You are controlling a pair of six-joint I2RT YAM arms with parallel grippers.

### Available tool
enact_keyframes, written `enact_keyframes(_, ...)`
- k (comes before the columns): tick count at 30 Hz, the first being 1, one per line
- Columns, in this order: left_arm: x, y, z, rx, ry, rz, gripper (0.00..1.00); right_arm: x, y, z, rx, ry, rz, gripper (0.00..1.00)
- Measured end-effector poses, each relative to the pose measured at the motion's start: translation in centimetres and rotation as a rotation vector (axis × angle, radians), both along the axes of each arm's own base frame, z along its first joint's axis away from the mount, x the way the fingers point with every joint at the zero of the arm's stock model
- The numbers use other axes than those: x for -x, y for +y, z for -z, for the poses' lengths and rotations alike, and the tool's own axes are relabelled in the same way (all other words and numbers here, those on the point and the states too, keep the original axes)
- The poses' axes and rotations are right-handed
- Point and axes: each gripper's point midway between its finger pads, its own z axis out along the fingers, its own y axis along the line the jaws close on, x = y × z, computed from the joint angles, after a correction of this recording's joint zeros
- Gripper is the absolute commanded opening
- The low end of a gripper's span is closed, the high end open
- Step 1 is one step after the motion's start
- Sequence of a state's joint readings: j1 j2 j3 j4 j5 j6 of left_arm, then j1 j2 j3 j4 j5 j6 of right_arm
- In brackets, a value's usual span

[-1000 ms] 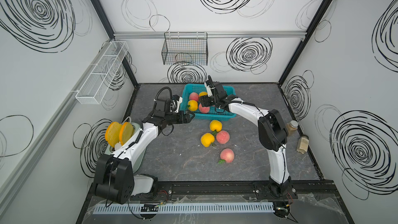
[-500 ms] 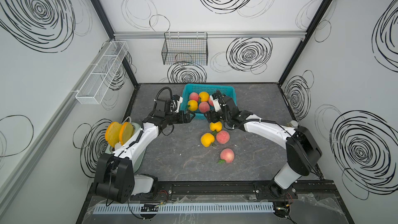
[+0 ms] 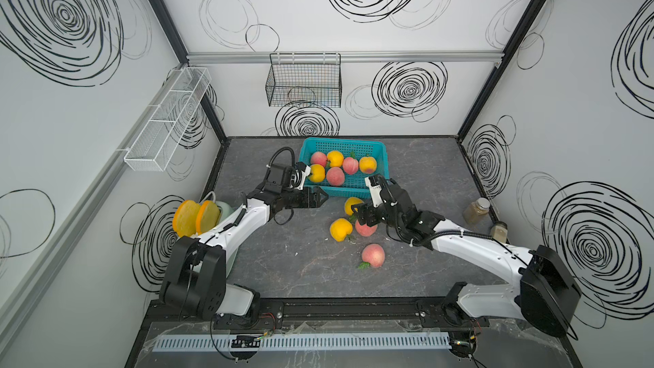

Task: Put the peaches into the basket
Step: Place the peach in the basket, then pick up the peach from the center of the board.

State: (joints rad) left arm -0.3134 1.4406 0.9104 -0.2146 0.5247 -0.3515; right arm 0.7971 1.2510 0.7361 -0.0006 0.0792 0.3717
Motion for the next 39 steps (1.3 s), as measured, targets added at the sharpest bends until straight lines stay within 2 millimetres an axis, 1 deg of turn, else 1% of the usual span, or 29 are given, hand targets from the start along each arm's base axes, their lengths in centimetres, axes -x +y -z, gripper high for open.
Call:
enact_keyframes(3,0.8,-1.1,0.5,-0.011,0.013,0.036,0.9,1.3,-1.5,1.0,-0.006,0.012,0.023,0.78)
enact_keyframes(5,1.2,-1.6,0.7,-0.018,0.019,0.051,0.9,1.9,-2.2,1.2,-0.019,0.016,0.037,0.78)
enact_keyframes(8,1.4,-1.7,1.0,-0.025,0.027,0.056,0.9,2.7,-2.9,1.1,-0.043,0.017,0.051,0.78)
enact_keyframes(11,1.3,-1.7,1.5,-0.028,0.04,0.057,0.9,3.5,-3.4,1.4,-0.051,0.034,0.052,0.78)
enact_keyframes(14,1.1,-1.9,1.7,-0.029,0.05,0.059,0.9,4.4,-3.8,2.8,-0.026,0.079,0.045,0.78)
enact_keyframes(18,1.0,-2.0,1.6,-0.025,0.047,0.061,0.9,5.9,-4.3,4.8,0.003,0.15,0.033,0.78)
enact_keyframes(21,1.1,-2.1,1.6,-0.026,0.048,0.066,0.9,7.1,-4.5,5.7,-0.001,0.189,0.017,0.78)
enact_keyframes(30,0.8,-2.3,1.4,-0.02,0.048,0.07,0.9,10.0,-3.9,8.1,0.032,0.292,-0.037,0.79)
enact_keyframes(34,0.8,-2.3,1.4,-0.016,0.05,0.071,0.9,10.9,-3.3,8.7,0.048,0.317,-0.059,0.79)
enact_keyframes(38,0.8,-2.2,1.4,-0.014,0.051,0.069,0.9,11.5,-3.2,10.1,0.088,0.353,-0.067,0.79)
enact_keyframes(39,0.8,-2.2,1.4,-0.014,0.051,0.069,0.9,11.5,-2.9,10.2,0.092,0.352,-0.071,0.79)
